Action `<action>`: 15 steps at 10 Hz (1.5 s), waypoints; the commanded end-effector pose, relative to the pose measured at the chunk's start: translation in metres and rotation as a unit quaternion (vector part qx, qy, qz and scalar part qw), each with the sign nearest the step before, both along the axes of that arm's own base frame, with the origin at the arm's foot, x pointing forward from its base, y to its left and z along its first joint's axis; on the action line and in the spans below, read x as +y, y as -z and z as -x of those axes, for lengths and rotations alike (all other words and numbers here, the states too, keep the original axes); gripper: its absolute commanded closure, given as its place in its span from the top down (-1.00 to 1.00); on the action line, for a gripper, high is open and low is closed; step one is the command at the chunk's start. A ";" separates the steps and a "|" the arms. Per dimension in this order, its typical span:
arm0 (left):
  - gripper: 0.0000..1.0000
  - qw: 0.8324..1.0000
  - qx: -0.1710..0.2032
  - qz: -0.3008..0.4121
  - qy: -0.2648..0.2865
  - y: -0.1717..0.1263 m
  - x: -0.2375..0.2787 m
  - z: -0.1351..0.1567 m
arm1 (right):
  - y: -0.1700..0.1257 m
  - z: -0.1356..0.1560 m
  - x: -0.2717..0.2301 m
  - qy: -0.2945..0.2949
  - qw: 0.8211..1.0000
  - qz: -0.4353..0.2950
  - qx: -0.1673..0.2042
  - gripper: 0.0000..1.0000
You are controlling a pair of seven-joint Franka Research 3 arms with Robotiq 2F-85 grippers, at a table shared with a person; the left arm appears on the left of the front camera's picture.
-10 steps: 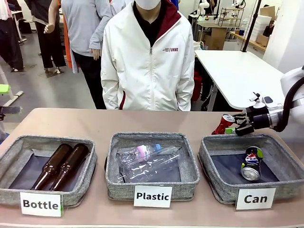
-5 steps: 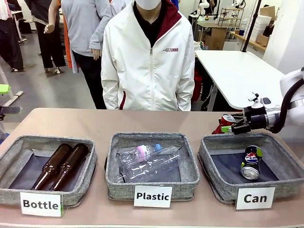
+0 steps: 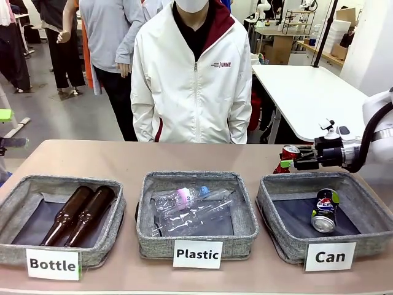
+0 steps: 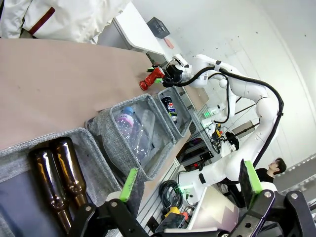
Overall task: Sort the can waste into the basket.
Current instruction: Pick up the can waste from the table and place it in the right Fabric basket.
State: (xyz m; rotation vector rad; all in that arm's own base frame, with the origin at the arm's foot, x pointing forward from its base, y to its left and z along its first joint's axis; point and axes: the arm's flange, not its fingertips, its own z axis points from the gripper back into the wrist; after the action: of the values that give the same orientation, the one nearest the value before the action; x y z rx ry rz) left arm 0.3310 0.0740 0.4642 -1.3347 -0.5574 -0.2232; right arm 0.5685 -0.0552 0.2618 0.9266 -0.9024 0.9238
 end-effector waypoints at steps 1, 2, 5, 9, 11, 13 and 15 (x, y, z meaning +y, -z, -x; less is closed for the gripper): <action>1.00 1.000 -0.004 -0.003 0.001 -0.001 0.000 0.002 | 0.001 0.001 0.004 0.001 1.000 -0.008 -0.004 -1.00; 1.00 1.000 -0.004 -0.003 0.001 -0.001 0.000 0.002 | 0.001 0.002 0.003 0.001 1.000 -0.009 -0.003 -1.00; 1.00 1.000 -0.004 -0.003 0.001 -0.001 0.000 0.002 | -0.012 0.006 0.001 0.009 1.000 -0.018 -0.020 -1.00; 1.00 1.000 -0.004 -0.003 0.001 -0.001 0.000 0.002 | -0.153 0.066 -0.028 0.034 0.992 -0.061 -0.108 -1.00; 1.00 1.000 -0.004 -0.003 0.001 -0.001 0.000 0.002 | -0.212 0.126 -0.029 0.021 0.998 0.002 -0.054 -1.00; 1.00 1.000 -0.004 -0.003 0.001 -0.001 0.000 0.002 | -0.221 0.176 -0.016 -0.023 0.996 0.091 -0.008 -1.00; 1.00 1.000 -0.004 -0.003 0.001 -0.001 0.000 0.002 | -0.210 0.221 0.000 -0.101 0.970 0.221 -0.014 -1.00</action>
State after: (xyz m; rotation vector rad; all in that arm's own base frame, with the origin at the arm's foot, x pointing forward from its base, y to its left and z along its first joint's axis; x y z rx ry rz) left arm 0.3309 0.0741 0.4647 -1.3339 -0.5585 -0.2242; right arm 0.3628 -0.0671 0.4745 0.7079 -0.6948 1.1506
